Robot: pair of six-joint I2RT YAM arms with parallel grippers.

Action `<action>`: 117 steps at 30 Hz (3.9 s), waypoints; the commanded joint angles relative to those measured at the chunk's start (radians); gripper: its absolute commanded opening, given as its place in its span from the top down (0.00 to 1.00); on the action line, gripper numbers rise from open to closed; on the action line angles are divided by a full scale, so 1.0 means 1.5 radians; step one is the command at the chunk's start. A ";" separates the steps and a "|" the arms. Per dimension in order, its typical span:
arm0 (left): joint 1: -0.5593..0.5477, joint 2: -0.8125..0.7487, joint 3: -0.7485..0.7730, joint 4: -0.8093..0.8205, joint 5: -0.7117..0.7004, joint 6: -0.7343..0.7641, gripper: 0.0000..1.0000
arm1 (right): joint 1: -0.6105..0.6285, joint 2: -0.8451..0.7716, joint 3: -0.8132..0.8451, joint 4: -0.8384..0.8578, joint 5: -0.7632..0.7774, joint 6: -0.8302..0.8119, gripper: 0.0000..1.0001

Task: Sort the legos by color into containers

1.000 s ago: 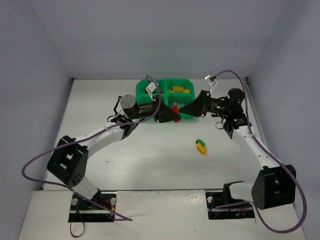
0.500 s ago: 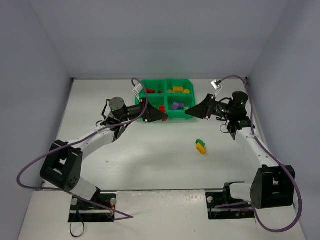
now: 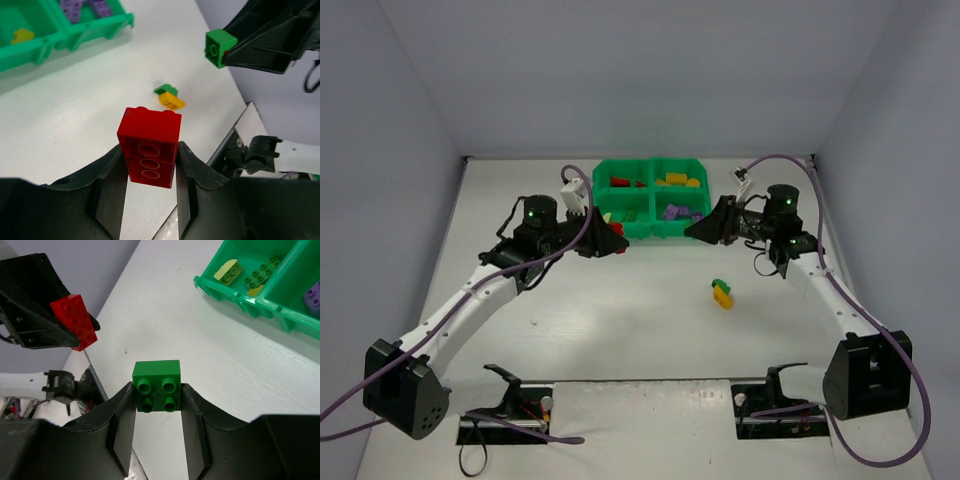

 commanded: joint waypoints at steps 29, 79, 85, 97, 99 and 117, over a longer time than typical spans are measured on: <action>0.001 -0.098 0.002 -0.254 -0.212 0.052 1.00 | 0.261 0.149 0.205 -0.117 0.489 -0.130 1.00; 0.001 -0.092 0.056 -0.326 -0.363 0.037 1.00 | 0.324 0.372 0.424 -0.083 0.571 -0.132 1.00; 0.003 -0.075 0.073 -0.317 -0.359 0.062 1.00 | 0.324 0.370 0.428 -0.072 0.570 -0.124 1.00; 0.007 -0.025 0.083 -0.259 -0.325 0.115 1.00 | 0.322 0.368 0.426 -0.075 0.610 -0.142 1.00; 0.008 -0.018 0.087 -0.255 -0.330 0.117 1.00 | 0.321 0.379 0.437 -0.076 0.612 -0.150 1.00; 0.009 0.026 0.117 -0.241 -0.368 0.087 1.00 | 0.312 0.413 0.500 -0.076 0.616 -0.203 1.00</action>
